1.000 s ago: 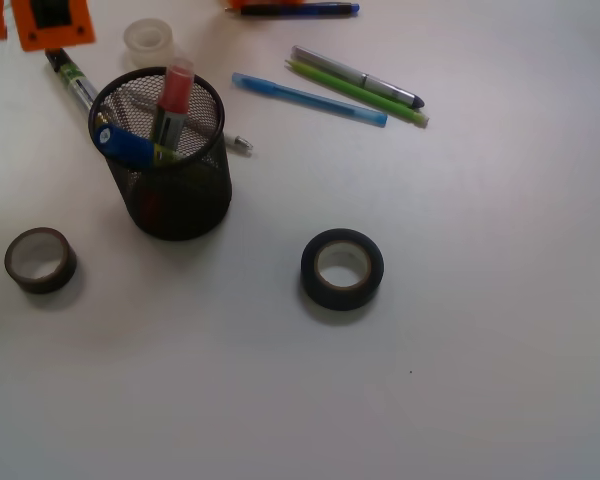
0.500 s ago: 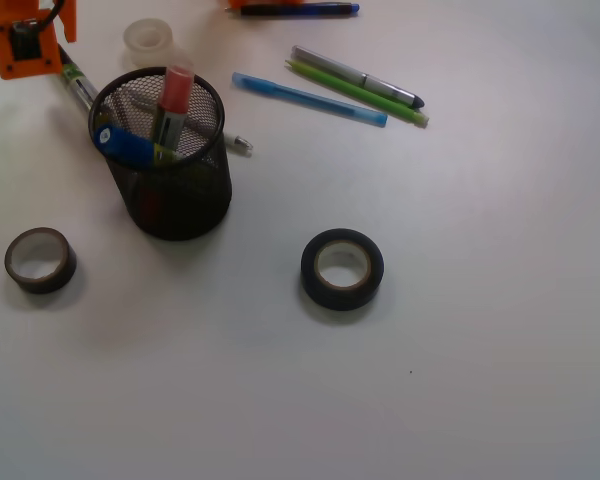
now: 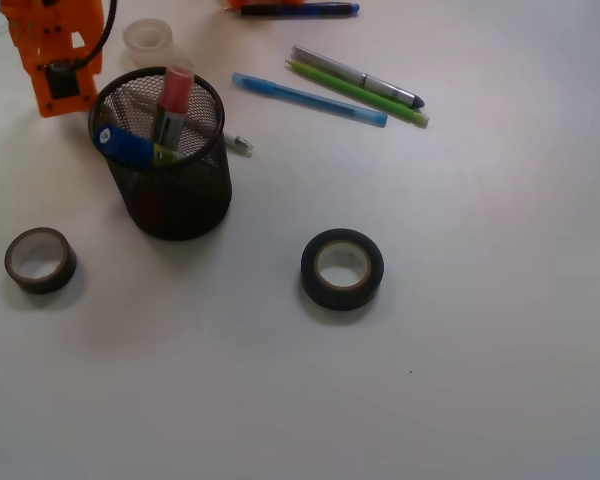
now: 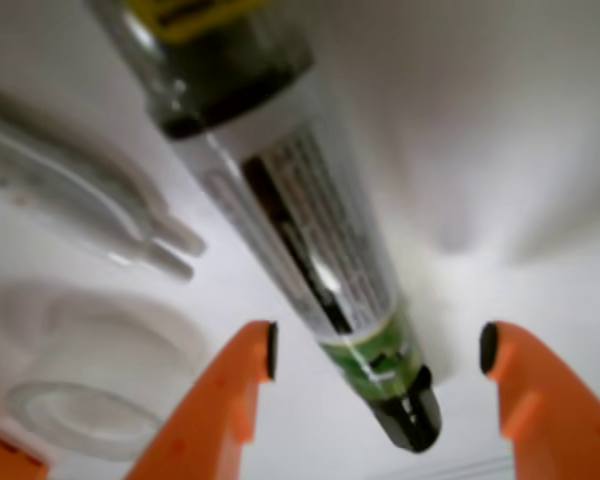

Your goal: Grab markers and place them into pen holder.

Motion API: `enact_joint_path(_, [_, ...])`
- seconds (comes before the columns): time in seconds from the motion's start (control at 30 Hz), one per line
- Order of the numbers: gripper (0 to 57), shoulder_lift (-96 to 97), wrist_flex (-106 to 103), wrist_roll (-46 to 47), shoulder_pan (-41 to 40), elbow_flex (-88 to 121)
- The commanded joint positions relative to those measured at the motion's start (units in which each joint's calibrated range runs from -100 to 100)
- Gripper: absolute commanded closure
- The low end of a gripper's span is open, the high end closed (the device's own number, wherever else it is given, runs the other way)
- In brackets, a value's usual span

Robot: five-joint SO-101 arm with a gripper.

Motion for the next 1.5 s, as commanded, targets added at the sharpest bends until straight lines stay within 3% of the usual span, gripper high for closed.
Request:
enact_joint_path(0.0, [34.3, -0.4, -4.2, -0.3, -0.4, 3.4])
enact_joint_path(0.17, [34.4, -0.4, -4.7, -0.3, -0.4, 3.8])
enact_joint_path(0.27, [38.0, -0.1, -4.8, -0.3, -0.4, 3.4])
enact_joint_path(0.4, [46.1, 0.3, -6.5, -0.6, -0.5, 4.0])
enact_joint_path(0.43, [49.1, 0.4, -6.5, -0.9, -0.5, 4.0])
enact_joint_path(0.47, [55.8, 0.4, -6.6, -1.0, -0.7, 3.9])
enact_joint_path(0.5, [57.4, 0.4, -6.6, -1.0, -0.8, 3.6])
enact_joint_path(0.8, [57.0, -0.5, -5.3, -1.3, -0.5, 0.6])
enact_joint_path(1.17, [57.0, -4.7, 20.3, -4.8, 2.2, -36.1])
enact_joint_path(1.3, [57.0, -4.9, 24.7, -8.4, -2.7, -46.9])
enact_joint_path(1.47, [57.0, -4.9, 24.5, -16.3, -14.5, -64.0])
